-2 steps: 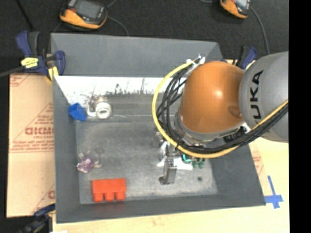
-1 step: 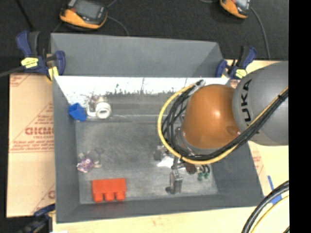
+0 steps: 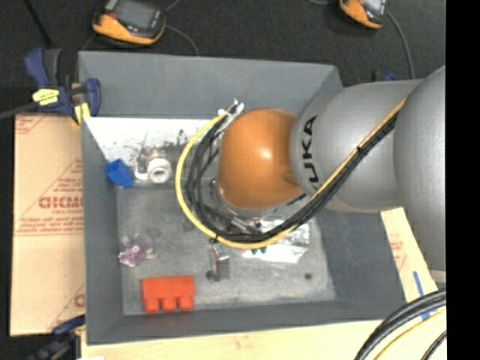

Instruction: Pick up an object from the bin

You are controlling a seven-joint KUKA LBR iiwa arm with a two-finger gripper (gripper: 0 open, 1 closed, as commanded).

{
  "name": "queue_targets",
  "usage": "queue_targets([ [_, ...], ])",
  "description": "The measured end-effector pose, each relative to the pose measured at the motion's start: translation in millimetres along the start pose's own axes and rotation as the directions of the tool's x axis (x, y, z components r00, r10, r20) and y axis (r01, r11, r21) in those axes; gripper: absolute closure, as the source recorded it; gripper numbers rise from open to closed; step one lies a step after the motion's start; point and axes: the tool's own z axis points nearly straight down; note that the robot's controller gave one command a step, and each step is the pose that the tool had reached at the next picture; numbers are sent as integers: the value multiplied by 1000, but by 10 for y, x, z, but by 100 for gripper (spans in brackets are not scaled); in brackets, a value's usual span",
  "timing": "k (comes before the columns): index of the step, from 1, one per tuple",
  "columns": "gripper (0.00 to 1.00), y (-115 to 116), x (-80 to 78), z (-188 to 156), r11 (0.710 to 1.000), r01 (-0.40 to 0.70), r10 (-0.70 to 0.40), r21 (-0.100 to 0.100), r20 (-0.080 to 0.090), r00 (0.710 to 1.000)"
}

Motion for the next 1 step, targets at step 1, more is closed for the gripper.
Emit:
queue_targets([
  [1, 0, 484, 204, 591, 999, -33, 33, -1, -11, 999],
])
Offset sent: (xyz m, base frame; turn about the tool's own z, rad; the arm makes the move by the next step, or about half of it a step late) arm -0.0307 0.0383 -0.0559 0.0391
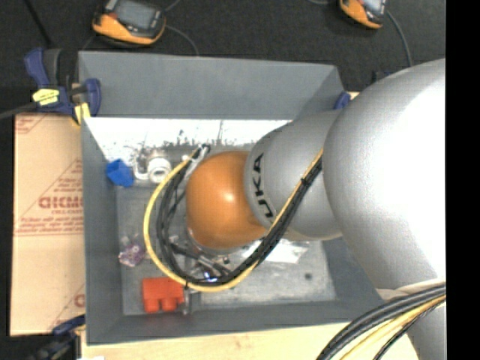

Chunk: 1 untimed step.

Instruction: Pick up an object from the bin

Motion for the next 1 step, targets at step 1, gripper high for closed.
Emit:
queue_targets([
  [1, 100, -31, -27, -40, 1000, -8, 7, 1, 8, 1000],
])
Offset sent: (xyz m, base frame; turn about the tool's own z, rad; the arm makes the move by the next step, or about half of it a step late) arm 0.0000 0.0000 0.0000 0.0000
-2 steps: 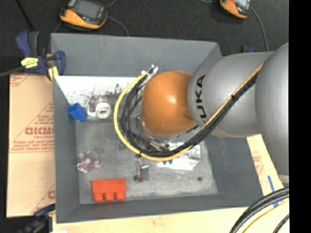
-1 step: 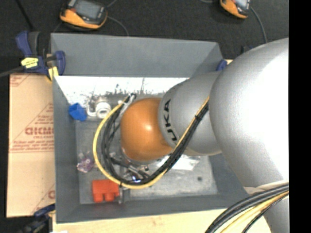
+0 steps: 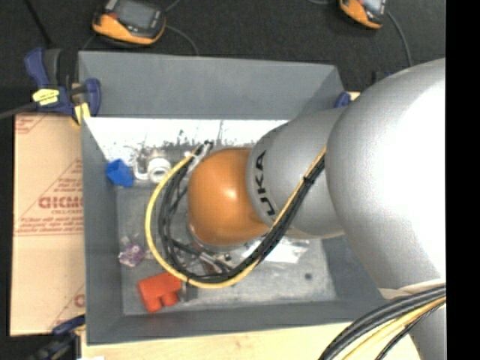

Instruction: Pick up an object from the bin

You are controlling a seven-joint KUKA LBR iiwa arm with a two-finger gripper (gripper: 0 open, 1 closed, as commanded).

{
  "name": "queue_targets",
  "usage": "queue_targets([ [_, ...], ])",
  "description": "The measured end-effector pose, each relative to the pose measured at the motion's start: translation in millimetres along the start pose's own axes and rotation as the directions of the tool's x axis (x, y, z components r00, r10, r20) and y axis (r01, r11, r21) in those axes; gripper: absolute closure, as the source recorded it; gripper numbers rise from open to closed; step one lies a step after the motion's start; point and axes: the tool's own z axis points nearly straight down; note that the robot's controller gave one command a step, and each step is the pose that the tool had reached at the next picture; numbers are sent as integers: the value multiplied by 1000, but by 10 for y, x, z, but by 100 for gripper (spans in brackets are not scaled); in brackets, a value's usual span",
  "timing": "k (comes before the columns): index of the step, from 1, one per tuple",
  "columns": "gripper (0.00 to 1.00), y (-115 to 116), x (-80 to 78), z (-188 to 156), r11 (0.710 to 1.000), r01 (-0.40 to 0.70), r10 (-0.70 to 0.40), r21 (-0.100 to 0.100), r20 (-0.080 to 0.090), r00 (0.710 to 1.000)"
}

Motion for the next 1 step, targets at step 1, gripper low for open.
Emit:
queue_targets([
  [1, 100, 279, -39, -1368, 1000, 1, -1, 1, 8, 1000],
])
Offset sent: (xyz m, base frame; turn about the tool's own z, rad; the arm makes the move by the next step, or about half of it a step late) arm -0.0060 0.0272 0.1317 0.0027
